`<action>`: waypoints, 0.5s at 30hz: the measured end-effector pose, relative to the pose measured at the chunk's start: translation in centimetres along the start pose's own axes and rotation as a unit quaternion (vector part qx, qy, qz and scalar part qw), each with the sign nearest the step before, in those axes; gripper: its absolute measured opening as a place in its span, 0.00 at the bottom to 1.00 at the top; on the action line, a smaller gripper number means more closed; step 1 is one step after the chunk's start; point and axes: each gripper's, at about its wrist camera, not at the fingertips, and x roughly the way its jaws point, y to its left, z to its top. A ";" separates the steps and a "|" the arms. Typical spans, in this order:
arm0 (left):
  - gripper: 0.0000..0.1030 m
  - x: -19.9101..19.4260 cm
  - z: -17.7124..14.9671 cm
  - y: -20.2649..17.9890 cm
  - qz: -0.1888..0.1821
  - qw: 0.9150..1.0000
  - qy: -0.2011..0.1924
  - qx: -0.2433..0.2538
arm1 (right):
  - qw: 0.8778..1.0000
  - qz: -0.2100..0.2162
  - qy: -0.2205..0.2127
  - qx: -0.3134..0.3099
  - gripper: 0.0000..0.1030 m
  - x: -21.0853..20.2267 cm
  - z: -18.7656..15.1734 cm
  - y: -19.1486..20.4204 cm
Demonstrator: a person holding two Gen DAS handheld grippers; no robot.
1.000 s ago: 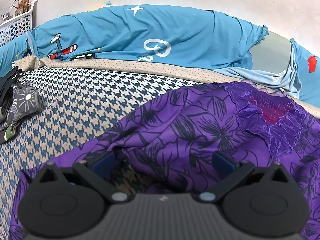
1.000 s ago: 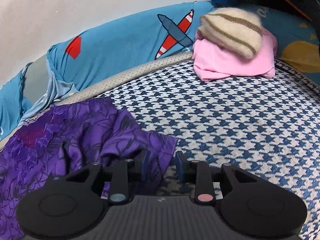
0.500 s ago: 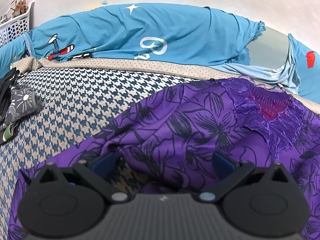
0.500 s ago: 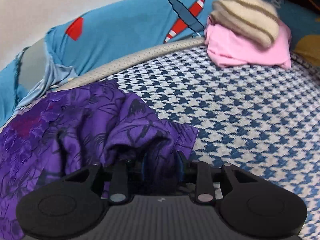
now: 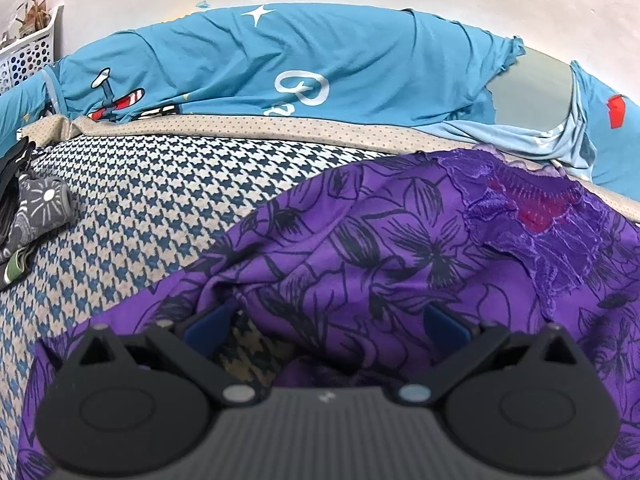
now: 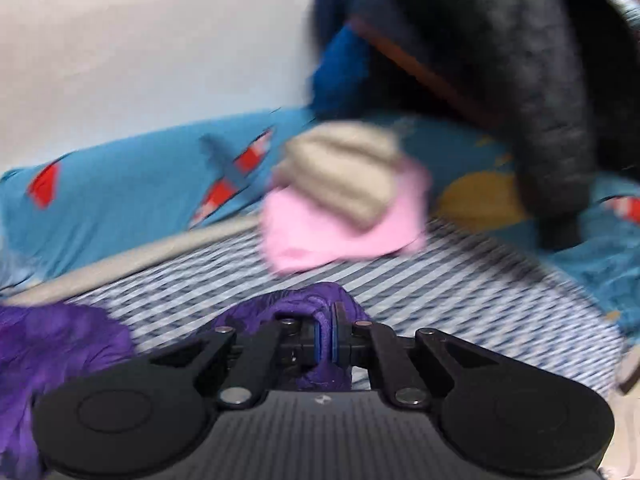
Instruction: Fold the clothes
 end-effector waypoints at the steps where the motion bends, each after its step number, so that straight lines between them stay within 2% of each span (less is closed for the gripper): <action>1: 1.00 -0.1 -0.1 -0.1 -0.004 1.000 0.001 0.002 | 1.000 -0.021 -0.007 0.003 0.06 0.1 0.2 -0.7; 4: 1.00 -0.3 -0.4 -0.7 -0.012 1.000 0.002 0.010 | 0.996 -0.086 -0.011 0.033 0.06 1.0 0.5 -3.7; 8: 1.00 -0.5 -0.9 -1.4 -0.016 1.000 0.003 0.023 | 0.988 -0.119 0.049 0.082 0.06 3.3 0.0 -7.3; 10: 1.00 -0.5 -1.0 -1.6 -0.019 0.999 0.004 0.026 | 0.984 -0.128 0.091 0.080 0.06 4.2 -0.6 -7.9; 11: 1.00 -0.6 -1.0 -1.7 -0.021 0.999 0.005 0.027 | 0.983 -0.127 0.110 0.078 0.10 4.6 -0.9 -8.2; 12: 1.00 -0.6 -1.0 -1.7 -0.021 0.999 0.005 0.030 | 0.981 -0.128 0.121 0.074 0.20 4.6 -1.0 -8.3; 13: 1.00 -0.6 -1.1 -1.7 -0.020 0.999 0.003 0.031 | 0.980 -0.130 0.131 0.071 0.25 4.7 -1.1 -8.4; 15: 1.00 -0.7 -1.1 -1.7 -0.018 0.999 0.001 0.034 | 0.979 -0.145 0.131 0.060 0.43 4.1 -1.0 -8.6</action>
